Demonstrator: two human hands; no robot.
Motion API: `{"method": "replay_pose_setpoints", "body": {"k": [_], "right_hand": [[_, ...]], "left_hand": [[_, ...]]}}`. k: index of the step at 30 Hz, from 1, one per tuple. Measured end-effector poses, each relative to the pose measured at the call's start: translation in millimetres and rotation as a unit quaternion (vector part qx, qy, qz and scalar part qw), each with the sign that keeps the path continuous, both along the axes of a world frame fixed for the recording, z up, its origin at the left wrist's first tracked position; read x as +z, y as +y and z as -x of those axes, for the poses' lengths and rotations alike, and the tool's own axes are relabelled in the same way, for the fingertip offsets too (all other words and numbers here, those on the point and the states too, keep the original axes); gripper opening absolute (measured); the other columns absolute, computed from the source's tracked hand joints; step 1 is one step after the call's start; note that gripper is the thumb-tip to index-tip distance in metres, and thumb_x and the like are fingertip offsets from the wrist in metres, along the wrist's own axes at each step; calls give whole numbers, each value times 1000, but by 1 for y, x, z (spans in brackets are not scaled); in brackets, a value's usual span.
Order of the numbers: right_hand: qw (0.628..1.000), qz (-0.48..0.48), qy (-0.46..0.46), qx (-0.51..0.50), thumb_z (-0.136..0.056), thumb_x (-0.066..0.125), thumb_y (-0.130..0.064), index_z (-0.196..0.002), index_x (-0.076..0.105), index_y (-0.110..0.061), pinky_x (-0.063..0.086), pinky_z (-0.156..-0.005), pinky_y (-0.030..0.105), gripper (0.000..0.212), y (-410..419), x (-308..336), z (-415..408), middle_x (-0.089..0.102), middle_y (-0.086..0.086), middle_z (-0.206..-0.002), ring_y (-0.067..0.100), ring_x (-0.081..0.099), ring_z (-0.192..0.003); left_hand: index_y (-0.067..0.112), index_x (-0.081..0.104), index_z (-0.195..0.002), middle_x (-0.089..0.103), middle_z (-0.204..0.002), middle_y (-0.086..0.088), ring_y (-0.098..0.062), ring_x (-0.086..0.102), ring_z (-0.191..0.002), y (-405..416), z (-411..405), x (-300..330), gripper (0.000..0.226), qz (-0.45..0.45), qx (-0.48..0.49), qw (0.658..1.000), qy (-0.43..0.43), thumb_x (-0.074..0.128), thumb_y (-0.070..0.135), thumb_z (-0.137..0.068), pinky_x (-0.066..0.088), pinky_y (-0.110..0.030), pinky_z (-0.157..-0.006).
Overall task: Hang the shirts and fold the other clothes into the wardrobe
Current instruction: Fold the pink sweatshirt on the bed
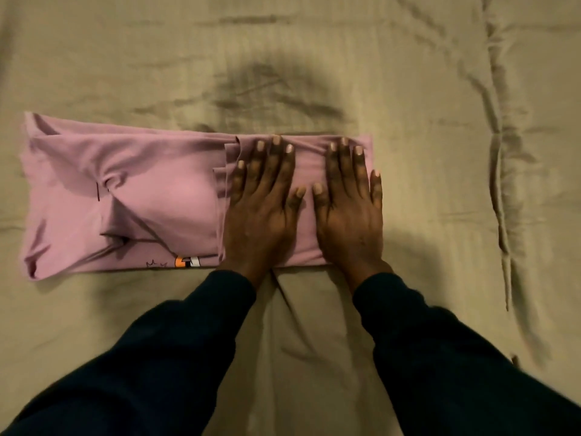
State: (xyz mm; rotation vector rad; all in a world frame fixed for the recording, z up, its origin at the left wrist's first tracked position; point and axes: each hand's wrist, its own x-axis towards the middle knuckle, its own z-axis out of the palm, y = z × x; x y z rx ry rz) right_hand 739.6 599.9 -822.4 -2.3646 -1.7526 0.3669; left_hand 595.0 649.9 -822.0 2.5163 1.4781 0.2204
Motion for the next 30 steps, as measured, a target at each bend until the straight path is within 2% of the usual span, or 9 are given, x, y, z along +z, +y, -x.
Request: {"method": "replay_pose_setpoints", "body": {"k": [5, 8, 12, 15, 18, 20, 23, 25, 30], "right_hand": [[992, -60, 109, -31, -107, 36, -35, -159, 20, -17, 11, -124, 39, 57, 4, 12, -5, 17, 2, -166, 15, 12, -153], [965, -153, 152, -146, -101, 55, -27, -136, 51, -5, 36, -105, 33, 42, -11, 32, -15, 54, 16, -137, 29, 48, -129], [911, 0, 312, -268, -90, 68, -37, -112, 60, -12, 44, -74, 34, 34, -25, 50, -24, 65, 7, -96, 30, 62, -92], [883, 15, 405, -238, -76, 69, -46, -98, 61, -18, 52, -76, 44, 36, -7, 80, -6, 69, 7, -91, 28, 66, -85], [859, 1, 474, -196, -81, 72, -38, -105, 57, -23, 58, -82, 50, 33, 13, 106, 40, 71, 0, -99, 19, 70, -92], [857, -8, 485, -175, -87, 71, -29, -117, 55, -27, 59, -86, 41, 34, 26, 116, 78, 71, -6, -104, 8, 69, -93], [845, -25, 512, -153, -91, 68, -19, -126, 41, -42, 54, -75, 12, 50, 41, 127, 129, 66, -17, -105, -11, 65, -89], [828, -4, 545, -133, -93, 65, -11, -129, 42, -31, 49, -63, 7, 48, 48, 129, 154, 63, -18, -96, -14, 64, -77], [834, 86, 543, -43, -97, 60, -12, -126, 49, -25, 59, -67, 25, 34, 55, 126, 195, 67, -3, -94, 10, 70, -82]], "left_hand": [[15, 19, -159, 10, -168, -5, -20, 1, -155, 2, -6, 5, 58, 8, 16, 1000, -25, 24, 39, -107, 3, -43, -126], [12, 37, -153, 27, -163, -5, -18, 18, -153, 0, 1, 17, 53, 51, 48, 981, -181, 31, 32, -105, 12, -42, -124], [6, 58, -137, 48, -152, -6, -14, 42, -142, 2, 19, 19, 39, 137, 77, 912, -378, 40, 19, -105, 33, -49, -117], [11, 63, -132, 57, -143, 0, -11, 51, -134, 12, 27, 31, 35, 265, 128, 838, -459, 45, 26, -105, 42, -47, -112], [13, 65, -126, 69, -124, -4, -8, 66, -109, 25, 34, 66, 37, 363, 204, 748, -517, 47, 36, -104, 55, -32, -92], [8, 65, -126, 72, -117, -9, -12, 69, -101, 35, 50, 88, 63, 416, 234, 714, -511, 39, 57, -95, 56, -25, -80], [13, 62, -131, 71, -121, -8, -22, 67, -112, 44, 81, 110, 82, 496, 228, 654, -524, 36, 73, -82, 55, -33, -89], [15, 65, -123, 73, -106, -6, -18, 70, -94, 47, 104, 120, 67, 509, 229, 636, -533, 46, 63, -82, 57, -28, -78], [5, 64, -106, 68, -79, -2, -14, 65, -70, 58, 158, 108, 28, 451, 239, 686, -518, 60, 31, -98, 53, -25, -61]]}}
